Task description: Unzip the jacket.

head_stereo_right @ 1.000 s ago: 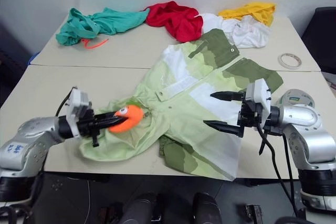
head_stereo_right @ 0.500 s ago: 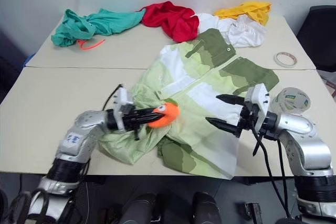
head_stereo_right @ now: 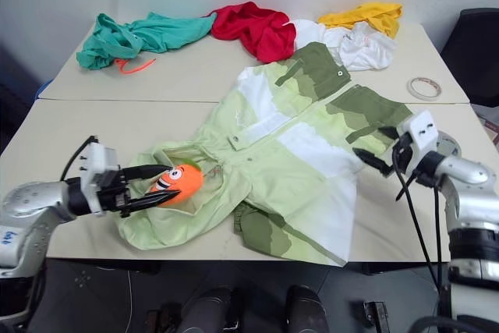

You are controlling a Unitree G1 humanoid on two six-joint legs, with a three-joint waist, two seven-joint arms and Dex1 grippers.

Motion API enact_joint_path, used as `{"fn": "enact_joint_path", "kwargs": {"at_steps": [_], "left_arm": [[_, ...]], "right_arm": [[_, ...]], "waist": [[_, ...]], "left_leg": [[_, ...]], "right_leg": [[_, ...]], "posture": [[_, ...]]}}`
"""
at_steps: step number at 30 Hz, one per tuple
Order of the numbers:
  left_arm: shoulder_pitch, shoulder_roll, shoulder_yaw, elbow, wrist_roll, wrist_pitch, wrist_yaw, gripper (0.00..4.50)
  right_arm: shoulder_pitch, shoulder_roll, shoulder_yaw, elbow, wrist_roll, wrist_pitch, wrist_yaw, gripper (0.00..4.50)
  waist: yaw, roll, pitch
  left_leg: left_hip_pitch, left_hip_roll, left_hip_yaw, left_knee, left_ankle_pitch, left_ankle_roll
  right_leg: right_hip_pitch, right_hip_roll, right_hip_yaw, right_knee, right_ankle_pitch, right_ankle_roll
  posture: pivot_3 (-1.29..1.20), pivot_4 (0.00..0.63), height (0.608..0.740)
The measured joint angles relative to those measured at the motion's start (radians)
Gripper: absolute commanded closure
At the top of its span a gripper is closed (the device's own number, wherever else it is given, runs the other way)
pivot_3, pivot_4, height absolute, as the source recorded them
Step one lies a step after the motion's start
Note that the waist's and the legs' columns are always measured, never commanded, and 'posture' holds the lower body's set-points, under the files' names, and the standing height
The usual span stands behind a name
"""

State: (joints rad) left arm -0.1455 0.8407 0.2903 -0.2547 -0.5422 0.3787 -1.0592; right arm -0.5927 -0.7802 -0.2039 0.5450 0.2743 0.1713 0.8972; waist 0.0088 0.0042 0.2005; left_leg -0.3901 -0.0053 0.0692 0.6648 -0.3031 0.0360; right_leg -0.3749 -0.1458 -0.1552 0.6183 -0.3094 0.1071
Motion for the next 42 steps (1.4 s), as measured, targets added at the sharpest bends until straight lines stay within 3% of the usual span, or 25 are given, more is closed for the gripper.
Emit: {"fn": "enact_joint_path", "kwargs": {"at_steps": [5,10,15,18,22,25,30,34,36,42], "left_arm": [[-0.043,0.063,0.034,-0.055,-0.01,-0.031,-0.042,0.39],[-0.062,0.011,-0.189,-0.122,0.027,-0.02,-0.064,0.39],[-0.108,-0.081,-0.4,-0.072,0.198,-0.07,-0.009,0.39],[-0.107,-0.087,-0.467,-0.025,0.284,-0.109,0.008,0.34],[-0.111,-0.078,-0.491,0.004,0.37,-0.166,0.034,0.34],[-0.114,-0.073,-0.489,0.026,0.399,-0.185,0.046,0.93],[-0.112,-0.069,-0.473,0.032,0.408,-0.183,0.058,2.47],[-0.096,-0.068,-0.456,0.027,0.405,-0.17,0.064,3.55],[-0.086,-0.068,-0.447,0.021,0.401,-0.161,0.071,3.59],[-0.058,-0.07,-0.425,0.002,0.388,-0.15,0.081,3.59]], "right_arm": [[-0.151,0.0,0.008,0.169,-0.031,0.098,-0.083,0.0],[-0.334,0.013,0.032,0.431,-0.119,0.103,-0.265,0.0],[-0.468,0.041,0.049,0.605,-0.177,0.096,-0.345,0.0],[-0.521,0.052,0.04,0.651,-0.17,0.163,-0.315,0.57],[-0.553,0.069,0.041,0.679,-0.174,0.225,-0.291,1.81],[-0.555,0.076,0.042,0.687,-0.182,0.227,-0.314,2.93],[-0.557,0.078,0.046,0.69,-0.202,0.209,-0.348,4.5],[-0.553,0.077,0.07,0.689,-0.227,0.155,-0.293,4.5],[-0.534,0.065,0.075,0.678,-0.231,0.105,-0.246,4.14],[-0.487,-0.023,0.089,0.588,-0.259,-0.066,-0.138,2.21]], "waist": [[-0.006,0.0,0.0],[-0.013,0.001,0.001],[-0.013,0.001,0.0],[-0.017,0.001,0.0],[-0.016,0.001,0.0],[-0.011,0.0,0.0],[-0.011,0.0,0.0],[-0.015,0.0,0.0],[-0.014,0.001,0.0],[-0.015,0.002,0.001]], "left_leg": [[0.0,-0.001,0.0,0.0,0.0,0.0],[0.0,0.0,0.001,-0.001,0.0,0.0],[0.0,0.0,0.002,-0.001,0.0,-0.001],[0.0,0.001,0.002,-0.001,0.0,-0.001],[0.001,0.001,0.002,-0.001,0.0,-0.001],[0.001,0.001,0.001,0.0,0.0,-0.001],[0.001,0.0,0.0,0.0,0.001,0.0],[0.001,0.0,0.001,-0.001,0.001,0.0],[0.001,0.0,0.001,-0.001,0.001,0.0],[0.001,0.001,0.002,-0.001,0.001,0.0]], "right_leg": [[0.0,0.0,0.0,0.0,0.0,0.0],[0.0,0.001,0.001,0.0,0.0,0.0],[0.0,0.002,0.0,0.0,0.0,0.0],[0.0,0.003,0.0,0.0,0.0,0.0],[0.0,0.002,0.001,0.0,0.0,0.0],[0.001,0.001,0.003,0.0,0.0,0.0],[0.001,0.001,0.007,0.0,0.0,0.0],[0.001,0.001,0.008,0.001,0.0,0.0],[0.0,0.001,0.008,0.001,0.0,0.0],[0.0,0.001,0.008,0.001,0.0,0.0]], "posture": [[0.0,0.15,0.74],[0.0,0.15,0.74],[0.0,0.15,0.74],[0.0,0.15,0.74],[0.0,0.15,0.74],[0.0,0.15,0.74],[0.0,0.15,0.74],[0.0,0.15,0.74],[0.0,0.15,0.74],[0.0,0.15,0.74]]}}
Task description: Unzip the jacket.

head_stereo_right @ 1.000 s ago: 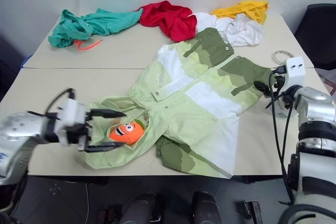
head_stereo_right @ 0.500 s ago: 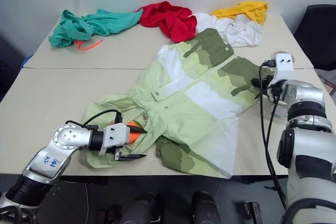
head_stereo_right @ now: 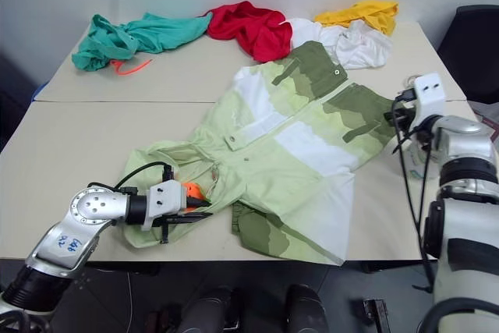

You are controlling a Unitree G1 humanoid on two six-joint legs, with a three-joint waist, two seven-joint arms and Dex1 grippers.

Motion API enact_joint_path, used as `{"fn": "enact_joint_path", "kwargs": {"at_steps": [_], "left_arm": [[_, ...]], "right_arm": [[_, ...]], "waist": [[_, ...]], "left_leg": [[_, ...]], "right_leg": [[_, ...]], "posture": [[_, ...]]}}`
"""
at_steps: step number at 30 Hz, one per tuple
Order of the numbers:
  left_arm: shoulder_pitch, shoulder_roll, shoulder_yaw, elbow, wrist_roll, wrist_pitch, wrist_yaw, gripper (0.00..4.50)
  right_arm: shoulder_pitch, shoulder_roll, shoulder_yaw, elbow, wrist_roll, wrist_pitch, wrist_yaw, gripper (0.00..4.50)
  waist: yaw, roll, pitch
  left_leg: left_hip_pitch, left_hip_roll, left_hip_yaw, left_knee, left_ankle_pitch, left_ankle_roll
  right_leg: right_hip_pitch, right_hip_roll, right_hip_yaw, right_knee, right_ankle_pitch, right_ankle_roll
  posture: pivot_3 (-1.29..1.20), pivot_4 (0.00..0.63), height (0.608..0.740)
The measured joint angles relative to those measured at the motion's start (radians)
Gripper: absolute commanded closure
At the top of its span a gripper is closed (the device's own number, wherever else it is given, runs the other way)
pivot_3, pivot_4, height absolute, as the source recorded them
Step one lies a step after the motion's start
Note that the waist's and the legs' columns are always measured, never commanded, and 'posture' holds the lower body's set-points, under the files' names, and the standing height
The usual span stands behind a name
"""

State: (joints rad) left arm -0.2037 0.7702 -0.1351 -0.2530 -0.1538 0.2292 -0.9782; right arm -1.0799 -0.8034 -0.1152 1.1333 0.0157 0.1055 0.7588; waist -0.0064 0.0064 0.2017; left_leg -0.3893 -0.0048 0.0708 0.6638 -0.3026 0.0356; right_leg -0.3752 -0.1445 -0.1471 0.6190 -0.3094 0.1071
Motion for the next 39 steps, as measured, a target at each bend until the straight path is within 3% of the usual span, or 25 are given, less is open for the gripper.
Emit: {"fn": "enact_joint_path", "kwargs": {"at_steps": [3,6,9,12,19,24,29,34,39], "left_arm": [[0.016,0.0,0.014,-0.002,-0.002,-0.002,-0.001,3.59],[0.018,0.001,0.02,0.0,-0.004,-0.003,-0.005,3.59],[0.017,0.001,0.028,0.006,-0.005,-0.003,-0.007,3.59],[0.018,0.001,0.036,0.011,-0.005,-0.002,-0.006,3.59],[0.068,0.002,0.057,-0.014,-0.009,-0.002,0.001,3.59],[0.083,0.002,0.068,-0.016,-0.011,-0.001,0.001,3.59],[0.083,0.002,0.068,-0.013,-0.011,-0.006,0.0,3.59],[0.074,0.003,0.07,0.005,-0.01,-0.013,-0.002,3.59],[0.054,0.002,0.067,0.026,-0.01,-0.013,-0.009,3.59]], "right_arm": [[0.032,-0.014,0.001,-0.13,0.015,0.021,0.095,1.14],[0.08,-0.01,0.012,-0.339,0.073,0.332,0.167,0.13],[0.198,0.04,-0.02,-0.596,0.145,0.662,0.109,0.02],[0.363,0.135,-0.086,-0.828,0.184,0.851,-0.037,0.02],[0.629,0.159,-0.197,-1.133,0.175,0.843,-0.241,0.02],[0.702,0.173,-0.253,-1.101,0.169,0.694,-0.32,0.02],[0.682,0.147,-0.261,-0.896,0.168,0.521,-0.317,0.02],[0.536,0.121,-0.262,-0.651,0.172,0.397,-0.317,0.02],[0.341,0.174,-0.267,-0.45,0.209,0.347,-0.326,0.02]], "waist": [[-0.009,0.0,0.0],[-0.01,0.0,0.0],[-0.004,-0.001,0.0],[0.006,0.0,0.0],[0.014,0.0,0.0],[0.004,0.0,0.0],[0.004,0.0,0.0],[0.0,0.0,0.0],[-0.007,0.0,0.0]], "left_leg": [[0.001,0.001,0.0,-0.001,0.0,0.0],[0.001,0.001,0.0,0.0,0.0,-0.001],[0.0,0.001,-0.001,0.0,0.0,-0.001],[0.0,0.0,-0.001,0.0,0.0,-0.001],[-0.001,-0.001,0.0,0.0,0.0,0.0],[0.002,-0.001,0.002,-0.001,0.0,0.0],[0.003,0.0,0.004,-0.001,0.0,0.0],[0.004,0.001,0.006,-0.002,0.0,0.0],[0.004,0.001,0.007,-0.002,0.0,0.0]], "right_leg": [[0.0,0.001,0.001,0.0,0.0,0.0],[0.0,-0.001,0.001,0.001,0.0,0.0],[0.0,-0.003,0.001,0.001,0.0,0.0],[-0.001,-0.003,0.0,0.001,0.0,0.0],[-0.001,-0.001,0.001,0.001,0.0,0.0],[-0.001,0.0,0.004,0.002,0.0,0.0],[-0.001,0.0,0.006,0.002,0.0,0.0],[-0.002,0.001,0.007,0.003,0.0,0.0],[-0.002,0.002,0.008,0.003,0.0,0.0]], "posture": [[0.0,0.15,0.74],[0.0,0.15,0.74],[0.0,0.15,0.74],[0.0,0.15,0.74],[0.0,0.15,0.74],[0.0,0.15,0.74],[0.0,0.15,0.74],[0.0,0.15,0.74],[0.0,0.15,0.74]]}}
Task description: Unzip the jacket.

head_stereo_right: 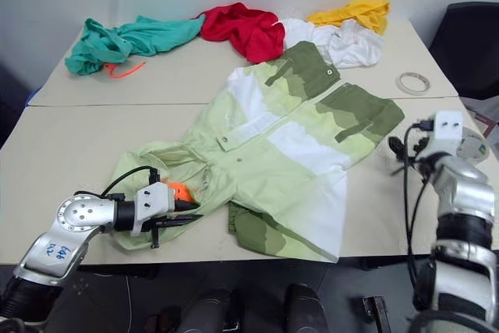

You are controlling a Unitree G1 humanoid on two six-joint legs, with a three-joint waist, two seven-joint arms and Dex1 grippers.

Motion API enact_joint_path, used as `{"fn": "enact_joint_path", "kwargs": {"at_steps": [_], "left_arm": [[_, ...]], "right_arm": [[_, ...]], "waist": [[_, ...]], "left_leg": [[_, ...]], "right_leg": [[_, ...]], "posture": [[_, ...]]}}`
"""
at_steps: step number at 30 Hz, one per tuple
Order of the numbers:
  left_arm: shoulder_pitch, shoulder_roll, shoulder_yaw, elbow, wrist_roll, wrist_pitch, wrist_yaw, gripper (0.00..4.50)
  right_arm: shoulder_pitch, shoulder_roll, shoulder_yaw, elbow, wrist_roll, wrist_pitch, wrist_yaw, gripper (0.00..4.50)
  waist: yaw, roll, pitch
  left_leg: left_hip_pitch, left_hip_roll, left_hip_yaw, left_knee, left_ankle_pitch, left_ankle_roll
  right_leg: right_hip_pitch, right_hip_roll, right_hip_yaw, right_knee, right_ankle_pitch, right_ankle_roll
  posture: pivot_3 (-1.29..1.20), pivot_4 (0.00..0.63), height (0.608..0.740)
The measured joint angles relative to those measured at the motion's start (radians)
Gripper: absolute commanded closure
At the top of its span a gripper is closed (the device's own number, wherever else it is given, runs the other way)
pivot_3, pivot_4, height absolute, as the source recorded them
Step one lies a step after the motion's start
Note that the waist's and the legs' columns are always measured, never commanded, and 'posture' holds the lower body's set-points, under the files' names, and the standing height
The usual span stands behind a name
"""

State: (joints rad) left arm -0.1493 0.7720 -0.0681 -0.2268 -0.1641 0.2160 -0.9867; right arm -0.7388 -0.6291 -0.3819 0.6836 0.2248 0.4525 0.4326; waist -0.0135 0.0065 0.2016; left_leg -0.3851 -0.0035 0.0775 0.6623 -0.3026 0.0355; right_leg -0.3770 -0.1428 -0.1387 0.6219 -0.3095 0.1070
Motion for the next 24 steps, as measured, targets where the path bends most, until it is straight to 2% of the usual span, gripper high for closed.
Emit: {"fn": "enact_joint_path", "kwargs": {"at_steps": [5,6,9,19,20,24], "left_arm": [[-0.006,-0.001,-0.002,0.007,0.0,-0.004,-0.004,3.59],[-0.005,-0.001,-0.001,0.007,0.0,-0.006,-0.004,3.59],[-0.002,-0.001,0.0,0.008,0.001,-0.007,-0.003,3.59],[0.029,0.0,0.018,0.0,0.001,-0.014,0.012,3.59],[0.03,0.001,0.019,0.001,0.001,-0.016,0.013,3.59],[0.025,0.03,0.029,0.041,0.012,-0.051,0.027,3.59]], "right_arm": [[-0.126,0.043,0.069,0.22,-0.034,-0.085,-0.001,0.02],[-0.136,0.047,0.078,0.243,-0.043,-0.104,-0.003,0.19],[-0.177,0.047,0.115,0.317,-0.08,-0.154,-0.009,0.88],[-0.251,0.044,0.132,0.44,-0.086,-0.189,-0.017,4.27],[-0.252,0.041,0.132,0.441,-0.083,-0.187,-0.012,4.49],[-0.228,0.005,0.133,0.407,-0.073,-0.139,0.027,4.49]], "waist": [[0.001,0.0,0.0],[0.001,0.0,0.0],[-0.003,0.0,0.0],[-0.013,0.0,0.0],[-0.013,0.0,0.0],[-0.009,0.0,0.0]], "left_leg": [[-0.001,0.0,0.0,0.0,0.0,0.0],[-0.001,0.0,0.0,0.0,0.0,0.0],[-0.001,0.0,0.0,0.0,0.0,0.0],[0.0,0.0,-0.001,0.0,0.0,0.0],[0.0,0.0,-0.001,0.0,0.0,0.0],[-0.001,0.0,-0.001,0.0,0.0,0.0]], "right_leg": [[0.0,-0.001,0.0,0.0,0.0,0.0],[0.0,-0.001,0.0,0.0,0.0,0.0],[0.0,-0.001,0.0,0.0,0.0,0.0],[0.0,-0.001,0.0,0.0,0.0,0.0],[0.0,-0.001,0.0,0.0,0.0,0.0],[0.0,-0.004,0.0,0.0,0.0,0.0]], "posture": [[0.0,0.15,0.74],[0.0,0.15,0.74],[0.0,0.15,0.74],[0.0,0.15,0.74],[0.0,0.15,0.74],[0.0,0.15,0.74]]}}
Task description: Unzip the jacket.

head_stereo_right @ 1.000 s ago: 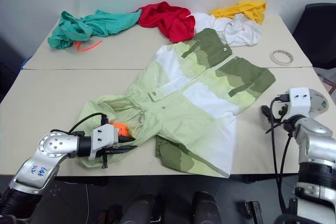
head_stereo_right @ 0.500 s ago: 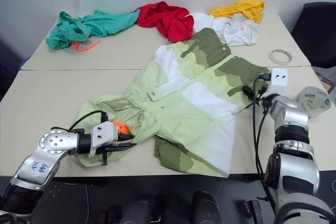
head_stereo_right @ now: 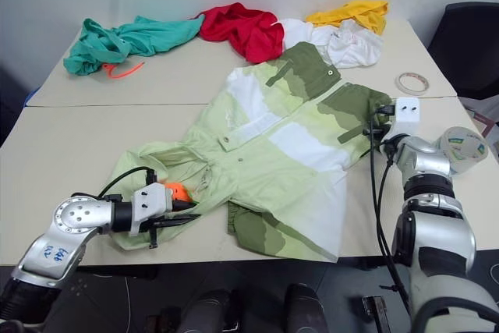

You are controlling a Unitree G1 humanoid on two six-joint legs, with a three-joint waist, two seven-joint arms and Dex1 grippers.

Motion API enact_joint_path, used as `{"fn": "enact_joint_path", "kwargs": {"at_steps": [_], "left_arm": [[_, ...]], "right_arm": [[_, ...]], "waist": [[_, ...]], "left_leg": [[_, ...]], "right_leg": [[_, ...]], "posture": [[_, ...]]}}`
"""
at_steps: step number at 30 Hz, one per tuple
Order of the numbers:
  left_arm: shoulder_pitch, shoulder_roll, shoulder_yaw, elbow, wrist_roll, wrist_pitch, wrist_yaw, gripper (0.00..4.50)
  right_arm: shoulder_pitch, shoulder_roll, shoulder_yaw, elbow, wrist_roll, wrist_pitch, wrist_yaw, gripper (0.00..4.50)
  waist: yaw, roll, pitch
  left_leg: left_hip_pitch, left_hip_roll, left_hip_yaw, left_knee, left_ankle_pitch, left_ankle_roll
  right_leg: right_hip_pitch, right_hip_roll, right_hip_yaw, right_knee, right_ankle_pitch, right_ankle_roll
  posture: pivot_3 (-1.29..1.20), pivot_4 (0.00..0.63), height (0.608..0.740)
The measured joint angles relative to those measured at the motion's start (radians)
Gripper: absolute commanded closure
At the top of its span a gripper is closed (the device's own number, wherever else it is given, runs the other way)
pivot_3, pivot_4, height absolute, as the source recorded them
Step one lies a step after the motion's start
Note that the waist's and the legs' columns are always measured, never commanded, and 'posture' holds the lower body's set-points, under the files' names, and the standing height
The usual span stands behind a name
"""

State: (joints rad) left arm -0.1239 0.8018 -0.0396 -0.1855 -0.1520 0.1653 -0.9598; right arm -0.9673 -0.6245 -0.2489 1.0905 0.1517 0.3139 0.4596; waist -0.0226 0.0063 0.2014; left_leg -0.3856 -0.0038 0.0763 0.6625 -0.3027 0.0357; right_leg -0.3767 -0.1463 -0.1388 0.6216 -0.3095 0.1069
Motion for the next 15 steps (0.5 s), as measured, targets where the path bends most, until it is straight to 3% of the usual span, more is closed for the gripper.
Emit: {"fn": "enact_joint_path", "kwargs": {"at_steps": [5,11,15], "left_arm": [[-0.063,0.005,0.023,0.137,0.035,-0.079,0.047,3.59],[-0.099,0.063,0.072,0.274,0.034,-0.137,0.029,3.59],[-0.091,0.078,0.093,0.312,0.027,-0.169,0.001,3.59]], "right_arm": [[0.155,-0.05,-0.001,-0.263,0.046,0.175,0.071,4.49],[0.54,-0.076,-0.102,-0.966,0.245,0.679,0.083,4.49],[0.7,-0.035,-0.198,-1.314,0.344,0.954,0.025,4.49]], "waist": [[0.009,0.0,0.0],[0.02,0.0,-0.001],[0.021,0.0,-0.001]], "left_leg": [[0.0,0.0,0.0,0.0,0.0,0.0],[0.0,0.002,-0.001,0.0,-0.002,-0.001],[0.0,0.003,-0.001,-0.001,-0.003,-0.002]], "right_leg": [[0.0,-0.001,0.0,0.0,0.0,0.0],[0.0,-0.001,0.0,-0.001,0.0,0.0],[-0.001,-0.001,0.0,-0.001,0.0,0.0]], "posture": [[0.0,0.15,0.74],[0.0,0.15,0.74],[0.0,0.15,0.74]]}}
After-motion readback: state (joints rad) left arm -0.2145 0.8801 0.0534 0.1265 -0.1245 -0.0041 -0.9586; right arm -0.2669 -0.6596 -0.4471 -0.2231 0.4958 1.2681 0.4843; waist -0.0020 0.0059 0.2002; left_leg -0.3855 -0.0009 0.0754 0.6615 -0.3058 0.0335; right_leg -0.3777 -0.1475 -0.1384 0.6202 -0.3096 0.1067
